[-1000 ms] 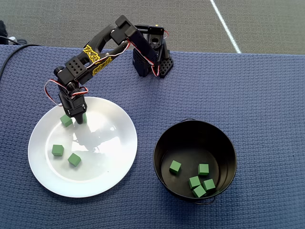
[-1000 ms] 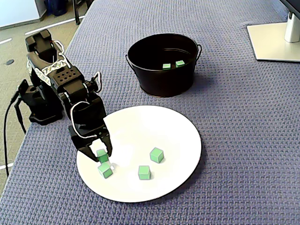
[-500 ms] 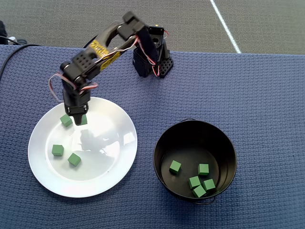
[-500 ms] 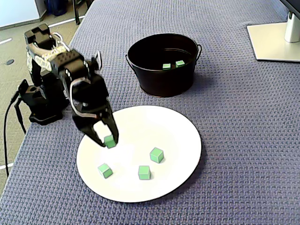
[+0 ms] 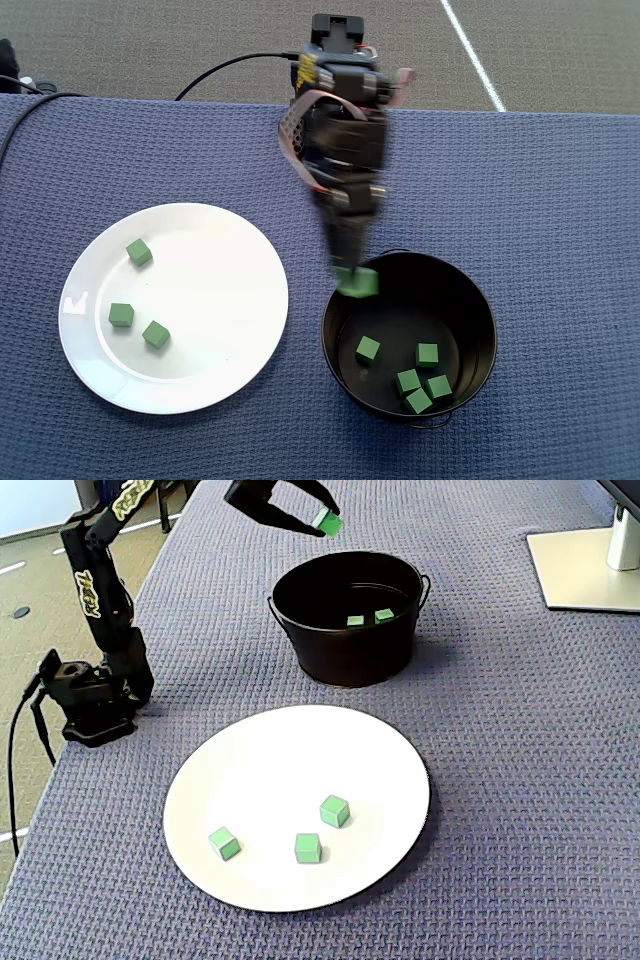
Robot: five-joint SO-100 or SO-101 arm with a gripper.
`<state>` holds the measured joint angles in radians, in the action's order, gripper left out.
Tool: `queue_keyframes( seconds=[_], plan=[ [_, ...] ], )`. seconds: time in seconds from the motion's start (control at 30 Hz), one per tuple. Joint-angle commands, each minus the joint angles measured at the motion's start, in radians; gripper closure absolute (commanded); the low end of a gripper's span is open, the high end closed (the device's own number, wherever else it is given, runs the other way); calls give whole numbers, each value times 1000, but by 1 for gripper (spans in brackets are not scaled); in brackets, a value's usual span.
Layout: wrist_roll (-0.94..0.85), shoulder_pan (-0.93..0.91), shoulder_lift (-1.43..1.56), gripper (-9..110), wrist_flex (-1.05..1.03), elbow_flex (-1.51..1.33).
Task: Pick up the items on the white plate and put them in the black container.
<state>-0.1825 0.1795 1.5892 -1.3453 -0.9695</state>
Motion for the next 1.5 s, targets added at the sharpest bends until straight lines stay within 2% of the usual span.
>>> queue_keyframes(
  seconds=[0.0,0.2,0.37,0.4,0.43,0.5,0.6,0.73,0.83,0.9,1.0,1.1,1.27,1.47],
  plan=[
    [63,146,-11,102,121,-167],
    [54,187,-202,102,290,-293],
    [67,190,-279,101,235,-233],
    [74,190,-279,97,224,-230],
    [69,193,-272,88,213,-227],
    [54,198,-235,63,178,-222],
    [84,160,-163,52,20,-104],
    [80,-26,-89,57,-276,179],
    [54,-278,-29,62,-419,296],
    [126,-495,-14,66,-448,256],
    [287,-758,-18,59,-385,41],
    [451,-920,-37,55,-259,-176],
    [588,-977,-106,54,-44,-448],
    [577,-1025,-324,55,61,-410]
  ],
)
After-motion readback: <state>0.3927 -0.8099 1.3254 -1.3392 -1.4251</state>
